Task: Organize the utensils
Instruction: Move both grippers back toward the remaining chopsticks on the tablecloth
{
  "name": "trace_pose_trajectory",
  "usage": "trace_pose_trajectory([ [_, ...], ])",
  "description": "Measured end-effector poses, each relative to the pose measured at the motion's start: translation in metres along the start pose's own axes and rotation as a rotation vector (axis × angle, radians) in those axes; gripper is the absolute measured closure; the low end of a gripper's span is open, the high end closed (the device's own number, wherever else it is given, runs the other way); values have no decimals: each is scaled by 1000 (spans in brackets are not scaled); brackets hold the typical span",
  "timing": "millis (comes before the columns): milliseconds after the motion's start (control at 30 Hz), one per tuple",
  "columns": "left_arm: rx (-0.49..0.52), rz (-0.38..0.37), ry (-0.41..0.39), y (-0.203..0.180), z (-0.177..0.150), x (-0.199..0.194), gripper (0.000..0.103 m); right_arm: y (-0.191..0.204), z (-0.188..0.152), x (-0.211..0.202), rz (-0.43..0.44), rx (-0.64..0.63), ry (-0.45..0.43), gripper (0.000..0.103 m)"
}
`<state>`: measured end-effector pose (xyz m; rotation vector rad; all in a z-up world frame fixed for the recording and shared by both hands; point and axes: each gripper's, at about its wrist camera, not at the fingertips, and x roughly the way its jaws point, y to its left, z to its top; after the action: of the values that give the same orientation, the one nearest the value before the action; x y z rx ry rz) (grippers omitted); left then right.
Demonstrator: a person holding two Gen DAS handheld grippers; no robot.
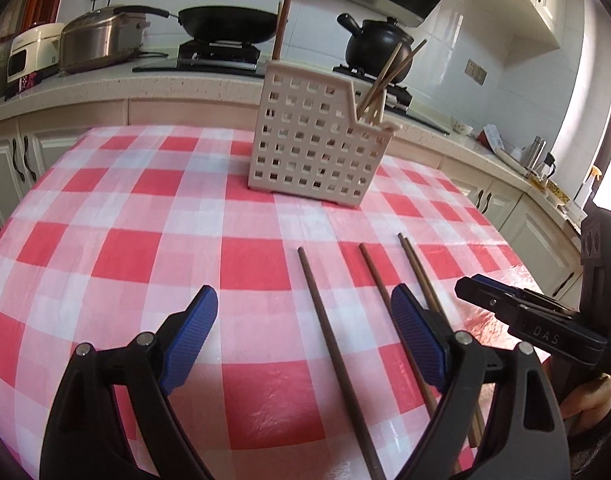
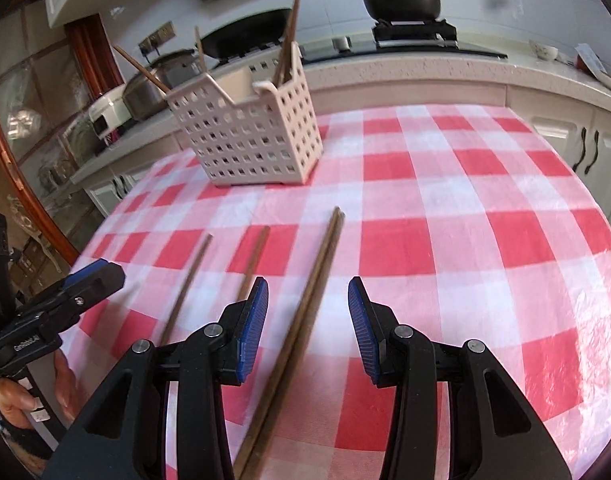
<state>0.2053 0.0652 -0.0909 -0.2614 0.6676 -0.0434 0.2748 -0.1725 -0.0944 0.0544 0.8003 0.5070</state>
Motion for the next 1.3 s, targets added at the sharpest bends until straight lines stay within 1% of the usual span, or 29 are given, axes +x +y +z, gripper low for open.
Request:
trace_pose_trajectory([
  [133, 2, 14, 23, 1, -4, 6, 18, -3, -3, 11, -30, 11, 37, 64],
  [200, 0, 14, 26, 2, -4, 7, 18, -3, -3, 14, -42, 12, 39, 69],
  [333, 2, 21, 30, 3, -4, 9, 16, -3, 0, 19, -57, 8, 46, 73],
  [467, 0, 21, 42, 4, -5, 13, 16, -1, 0, 24, -86, 0, 65, 81],
  [500, 1, 21, 44, 4, -5, 14, 16, -1, 1, 26, -89, 0, 69, 82],
  [833, -9, 18, 45, 7, -6, 14, 16, 3, 6, 34, -120, -19, 87, 82],
  [1100, -14, 20, 39, 9, -6, 12, 16, 10, 6, 37, -123, -28, 90, 82],
  [1133, -14, 20, 39, 10, -7, 11, 16, 10, 7, 37, -136, -33, 88, 82],
  [1300, -21, 18, 41, 11, -6, 11, 16, 6, 7, 38, -138, -19, 93, 82],
])
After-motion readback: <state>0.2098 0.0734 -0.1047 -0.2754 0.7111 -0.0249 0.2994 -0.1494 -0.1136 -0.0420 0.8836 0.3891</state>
